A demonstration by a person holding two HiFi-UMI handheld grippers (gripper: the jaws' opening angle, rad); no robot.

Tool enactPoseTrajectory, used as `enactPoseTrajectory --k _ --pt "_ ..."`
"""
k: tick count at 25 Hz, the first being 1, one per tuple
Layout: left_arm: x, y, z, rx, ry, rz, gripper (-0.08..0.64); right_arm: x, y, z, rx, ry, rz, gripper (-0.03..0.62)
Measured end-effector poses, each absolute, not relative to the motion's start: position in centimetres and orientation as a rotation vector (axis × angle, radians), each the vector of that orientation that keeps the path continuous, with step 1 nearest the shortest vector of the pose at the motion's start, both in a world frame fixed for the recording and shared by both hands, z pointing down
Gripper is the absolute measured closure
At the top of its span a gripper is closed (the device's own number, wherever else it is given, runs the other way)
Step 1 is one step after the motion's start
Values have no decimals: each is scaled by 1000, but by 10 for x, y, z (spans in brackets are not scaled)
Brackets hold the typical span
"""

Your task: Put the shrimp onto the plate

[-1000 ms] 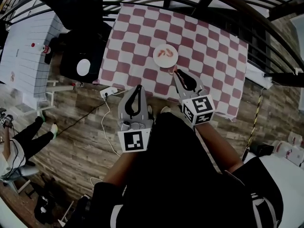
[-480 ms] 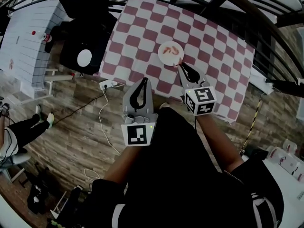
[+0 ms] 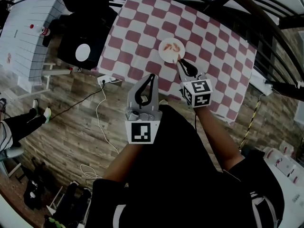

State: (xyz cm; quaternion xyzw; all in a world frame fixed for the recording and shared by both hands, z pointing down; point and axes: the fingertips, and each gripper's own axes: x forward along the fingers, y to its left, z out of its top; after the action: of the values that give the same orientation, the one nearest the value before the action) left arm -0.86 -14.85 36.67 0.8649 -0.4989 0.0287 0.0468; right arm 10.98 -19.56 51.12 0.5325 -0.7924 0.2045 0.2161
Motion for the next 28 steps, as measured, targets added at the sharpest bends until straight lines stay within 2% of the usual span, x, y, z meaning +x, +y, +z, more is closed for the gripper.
enactPoseTrajectory --k 28 --pt "-12 -152 399 2638 -1486 229 551 119 -233 619 1396 -2036 663 541"
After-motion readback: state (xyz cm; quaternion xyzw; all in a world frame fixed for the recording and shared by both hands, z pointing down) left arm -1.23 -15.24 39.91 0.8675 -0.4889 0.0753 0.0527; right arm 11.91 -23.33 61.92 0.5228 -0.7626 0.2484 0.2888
